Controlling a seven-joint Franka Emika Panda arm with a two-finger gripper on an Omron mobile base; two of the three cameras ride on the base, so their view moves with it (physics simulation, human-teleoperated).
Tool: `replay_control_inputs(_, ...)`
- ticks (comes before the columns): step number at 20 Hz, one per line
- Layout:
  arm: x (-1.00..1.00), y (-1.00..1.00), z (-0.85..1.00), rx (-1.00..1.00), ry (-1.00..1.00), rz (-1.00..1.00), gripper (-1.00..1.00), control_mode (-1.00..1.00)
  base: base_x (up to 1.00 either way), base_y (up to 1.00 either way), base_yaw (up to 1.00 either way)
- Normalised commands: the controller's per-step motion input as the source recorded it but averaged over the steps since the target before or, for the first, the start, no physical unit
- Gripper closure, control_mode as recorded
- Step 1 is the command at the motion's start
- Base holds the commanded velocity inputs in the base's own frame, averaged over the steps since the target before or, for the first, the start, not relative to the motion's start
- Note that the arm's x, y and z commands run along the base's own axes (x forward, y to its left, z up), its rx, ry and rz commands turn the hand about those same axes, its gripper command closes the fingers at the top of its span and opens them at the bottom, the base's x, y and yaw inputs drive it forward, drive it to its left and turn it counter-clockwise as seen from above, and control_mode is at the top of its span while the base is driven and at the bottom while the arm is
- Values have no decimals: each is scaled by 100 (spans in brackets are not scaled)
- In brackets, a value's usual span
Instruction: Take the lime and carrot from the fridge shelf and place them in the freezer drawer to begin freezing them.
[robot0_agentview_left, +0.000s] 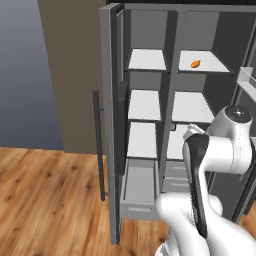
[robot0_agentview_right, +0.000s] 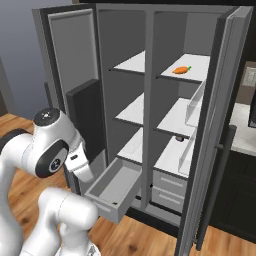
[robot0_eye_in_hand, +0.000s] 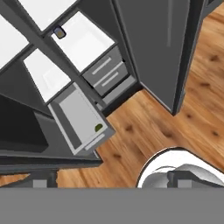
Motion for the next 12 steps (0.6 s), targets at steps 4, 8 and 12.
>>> replay_control_inputs(4,0,-33,-7,0,0,-13,-100,-100,0,0,0)
replay_control_inputs(8,0,-6,-2,0,0,-3,-100,100,0,-22,-9)
replay_control_inputs(12,0,0,0,0,0,0,-100,100,2,-18,-23)
